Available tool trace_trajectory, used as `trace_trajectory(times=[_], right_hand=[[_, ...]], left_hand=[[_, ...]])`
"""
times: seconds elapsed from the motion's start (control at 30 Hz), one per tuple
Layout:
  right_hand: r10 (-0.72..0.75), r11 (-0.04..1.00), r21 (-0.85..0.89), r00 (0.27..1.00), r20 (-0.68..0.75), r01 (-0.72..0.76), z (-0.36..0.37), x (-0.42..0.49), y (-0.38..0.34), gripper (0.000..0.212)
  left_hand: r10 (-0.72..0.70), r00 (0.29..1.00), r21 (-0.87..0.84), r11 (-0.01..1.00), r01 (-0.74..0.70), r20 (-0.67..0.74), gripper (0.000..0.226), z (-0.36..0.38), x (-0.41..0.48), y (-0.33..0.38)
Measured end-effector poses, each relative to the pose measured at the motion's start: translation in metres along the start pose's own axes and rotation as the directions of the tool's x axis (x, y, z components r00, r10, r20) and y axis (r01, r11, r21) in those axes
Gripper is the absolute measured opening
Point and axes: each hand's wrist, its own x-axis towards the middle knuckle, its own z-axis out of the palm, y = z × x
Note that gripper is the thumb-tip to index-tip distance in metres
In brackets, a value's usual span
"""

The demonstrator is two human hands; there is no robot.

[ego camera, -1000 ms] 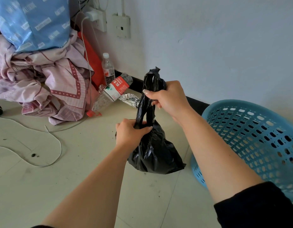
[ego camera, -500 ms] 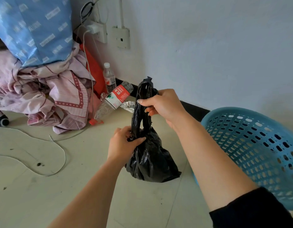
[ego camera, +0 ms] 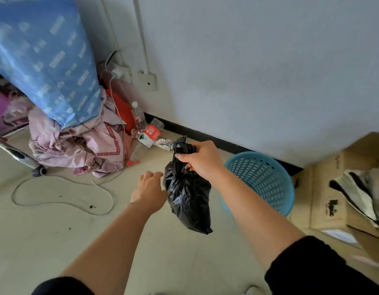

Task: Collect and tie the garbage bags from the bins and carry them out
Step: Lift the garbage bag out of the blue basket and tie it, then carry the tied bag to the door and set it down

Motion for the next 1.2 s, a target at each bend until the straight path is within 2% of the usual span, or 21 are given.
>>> trace_trajectory(times=[0.13, 0.3, 0.47, 0.53, 0.7, 0.8, 0.9, 1.03, 1.2], right_hand=[[0.057, 0.998, 0.013, 0.992, -0.111, -0.056, -0.035, -0.048, -0.077, 0.011], [0.081, 0.997, -0.003, 0.984, -0.159, -0.083, -0.069, -0.122, -0.171, 0.017], [0.194, 0.98, 0.105, 0.945, -0.264, -0.171, -0.095, -0.197, -0.212, 0.031], [0.232, 0.968, 0.16, 0.928, -0.292, -0.192, -0.108, -0.229, -0.22, 0.027], [0.299, 0.95, 0.221, 0.854, -0.426, -0.223, -0.153, -0.323, -0.232, 0.021], [0.33, 0.935, 0.28, 0.817, -0.472, -0.216, -0.181, -0.375, -0.233, 0.016], [0.355, 0.923, 0.33, 0.769, -0.532, -0.197, -0.211, -0.429, -0.226, 0.006], [0.401, 0.911, 0.346, 0.667, -0.627, -0.223, -0.25, -0.501, -0.199, 0.016], [0.419, 0.905, 0.378, 0.558, -0.717, -0.194, -0.305, -0.605, -0.161, 0.008]], left_hand=[[0.086, 0.995, 0.085, 0.992, -0.09, 0.041, 0.047, -0.078, -0.052, 0.042], [0.222, 0.972, 0.165, 0.959, -0.232, 0.074, 0.047, -0.163, -0.119, 0.085], [0.372, 0.916, 0.301, 0.865, -0.401, 0.151, 0.044, -0.204, -0.177, 0.101], [0.427, 0.885, 0.352, 0.812, -0.466, 0.187, 0.042, -0.215, -0.194, 0.109], [0.586, 0.769, 0.456, 0.628, -0.631, 0.256, 0.042, -0.228, -0.244, 0.153], [0.662, 0.688, 0.453, 0.536, -0.712, 0.298, 0.047, -0.225, -0.275, 0.192], [0.73, 0.59, 0.417, 0.443, -0.793, 0.347, 0.043, -0.21, -0.311, 0.236], [0.793, 0.468, 0.412, 0.305, -0.859, 0.389, 0.037, -0.175, -0.367, 0.299], [0.846, 0.318, 0.351, 0.168, -0.921, 0.429, 0.038, -0.12, -0.448, 0.38]])
